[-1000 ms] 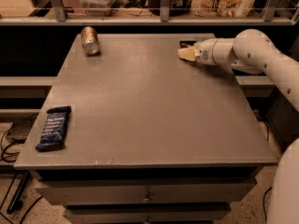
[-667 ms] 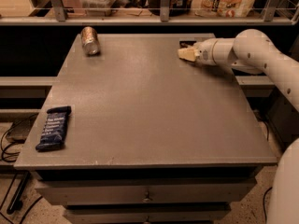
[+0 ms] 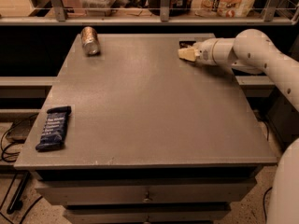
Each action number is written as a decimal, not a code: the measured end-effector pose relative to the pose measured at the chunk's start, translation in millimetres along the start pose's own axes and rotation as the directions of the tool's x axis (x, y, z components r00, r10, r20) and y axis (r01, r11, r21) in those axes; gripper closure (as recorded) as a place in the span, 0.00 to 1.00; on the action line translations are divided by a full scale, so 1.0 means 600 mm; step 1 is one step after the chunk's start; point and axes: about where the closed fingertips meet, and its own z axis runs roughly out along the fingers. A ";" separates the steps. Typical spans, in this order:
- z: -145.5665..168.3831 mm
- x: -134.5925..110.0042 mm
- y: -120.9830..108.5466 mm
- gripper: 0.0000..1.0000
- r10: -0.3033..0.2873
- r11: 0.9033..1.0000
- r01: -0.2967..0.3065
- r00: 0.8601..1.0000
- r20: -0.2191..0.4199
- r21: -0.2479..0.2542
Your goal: Move rxbar chocolate near rxbar blueberry
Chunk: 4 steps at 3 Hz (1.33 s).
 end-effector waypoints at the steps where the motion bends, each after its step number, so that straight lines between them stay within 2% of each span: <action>1: 0.000 0.000 0.000 1.00 0.000 1.000 0.000 1.000 0.000 0.000; 3: -0.001 -0.003 0.002 0.99 -0.004 1.000 0.004 1.000 0.002 -0.003; 4: -0.024 -0.095 0.069 0.79 -0.114 0.989 0.120 0.990 0.078 -0.080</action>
Offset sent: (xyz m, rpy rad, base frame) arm -0.0489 0.1220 0.1481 -0.0525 -0.2664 0.4172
